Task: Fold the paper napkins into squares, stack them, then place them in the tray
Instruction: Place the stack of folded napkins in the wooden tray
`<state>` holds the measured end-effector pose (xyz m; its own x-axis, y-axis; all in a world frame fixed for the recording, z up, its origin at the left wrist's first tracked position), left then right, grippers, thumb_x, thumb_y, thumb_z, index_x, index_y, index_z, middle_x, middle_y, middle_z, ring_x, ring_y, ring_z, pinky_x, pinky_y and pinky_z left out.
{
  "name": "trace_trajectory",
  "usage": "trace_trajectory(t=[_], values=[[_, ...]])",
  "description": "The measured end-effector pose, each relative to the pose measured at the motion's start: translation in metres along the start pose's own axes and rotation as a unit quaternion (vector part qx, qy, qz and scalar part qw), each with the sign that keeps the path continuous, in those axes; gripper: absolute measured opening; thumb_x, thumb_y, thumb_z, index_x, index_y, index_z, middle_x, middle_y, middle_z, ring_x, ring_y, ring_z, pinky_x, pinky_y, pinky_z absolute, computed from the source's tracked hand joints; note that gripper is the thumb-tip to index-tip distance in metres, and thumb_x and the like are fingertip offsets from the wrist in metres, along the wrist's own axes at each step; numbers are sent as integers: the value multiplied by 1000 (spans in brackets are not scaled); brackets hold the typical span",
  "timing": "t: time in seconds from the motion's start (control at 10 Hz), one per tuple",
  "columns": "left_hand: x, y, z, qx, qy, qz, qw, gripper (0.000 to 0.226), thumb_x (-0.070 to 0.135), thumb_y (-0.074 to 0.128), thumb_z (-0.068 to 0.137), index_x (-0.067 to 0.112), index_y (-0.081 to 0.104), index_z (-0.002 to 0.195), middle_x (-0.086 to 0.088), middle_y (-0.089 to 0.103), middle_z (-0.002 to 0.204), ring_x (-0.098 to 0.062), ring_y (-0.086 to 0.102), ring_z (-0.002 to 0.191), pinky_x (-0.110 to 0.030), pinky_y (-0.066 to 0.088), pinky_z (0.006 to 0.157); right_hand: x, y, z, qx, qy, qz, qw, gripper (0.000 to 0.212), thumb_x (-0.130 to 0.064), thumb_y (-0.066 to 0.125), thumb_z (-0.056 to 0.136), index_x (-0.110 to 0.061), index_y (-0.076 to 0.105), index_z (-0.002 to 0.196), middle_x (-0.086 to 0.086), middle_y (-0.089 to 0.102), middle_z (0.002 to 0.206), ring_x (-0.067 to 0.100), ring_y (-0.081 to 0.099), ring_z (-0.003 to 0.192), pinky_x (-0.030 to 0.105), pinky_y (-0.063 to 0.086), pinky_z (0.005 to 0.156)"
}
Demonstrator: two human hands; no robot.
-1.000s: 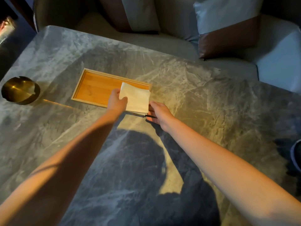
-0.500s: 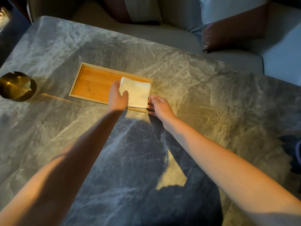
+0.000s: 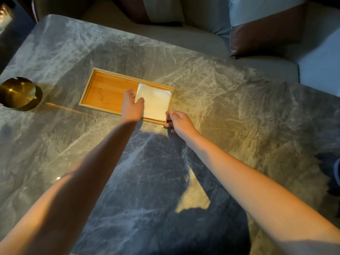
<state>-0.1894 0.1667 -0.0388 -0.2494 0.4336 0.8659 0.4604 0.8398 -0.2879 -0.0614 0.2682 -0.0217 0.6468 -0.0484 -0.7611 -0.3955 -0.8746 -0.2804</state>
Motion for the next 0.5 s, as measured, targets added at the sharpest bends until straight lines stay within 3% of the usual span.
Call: trace_trajectory(t=[0.1,0.2,0.3,0.4,0.5], values=[[-3,-2,1,-6,-5,-13,1000,50,12,42,94,10,27,141,-14,43,140,-27,47,125,-37,43,101,0,1,-2,-4,6,-11,1000,45,-26,32,102,12,51,117,11,52,94,11,61,72,24,41,67],[-6,-4,0,-7,0,-16,1000,48,8,37,94,9,27,141,-15,45,139,-29,50,122,-33,43,93,1,1,-2,1,4,-12,1000,45,-26,32,102,10,53,118,23,62,107,17,62,79,27,41,72],[-4,-7,-6,-10,11,15,1000,49,12,37,96,9,26,143,-14,42,144,-26,45,128,-31,39,99,-1,-1,-11,-10,1,-11,1000,43,-26,32,103,6,53,121,25,59,120,19,59,91,25,41,75],[-3,-9,-15,-22,47,76,996,51,15,41,97,8,24,145,-13,36,149,-25,36,136,-33,31,107,2,-5,-19,-26,-27,-35,999,39,-27,32,103,-8,53,130,7,57,128,20,52,117,27,37,94],[4,-9,-33,-33,115,175,977,55,16,48,95,6,27,145,-15,37,149,-28,35,137,-38,29,110,3,-7,-30,-11,-62,-70,996,41,-27,34,103,-10,46,139,6,47,145,21,40,134,24,28,102]])
Point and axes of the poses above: each hand's wrist, its own z-axis towards the middle knuckle, its own y-axis out of the palm, x = y × z, the point moved 2 cm from there along z, towards the middle knuckle
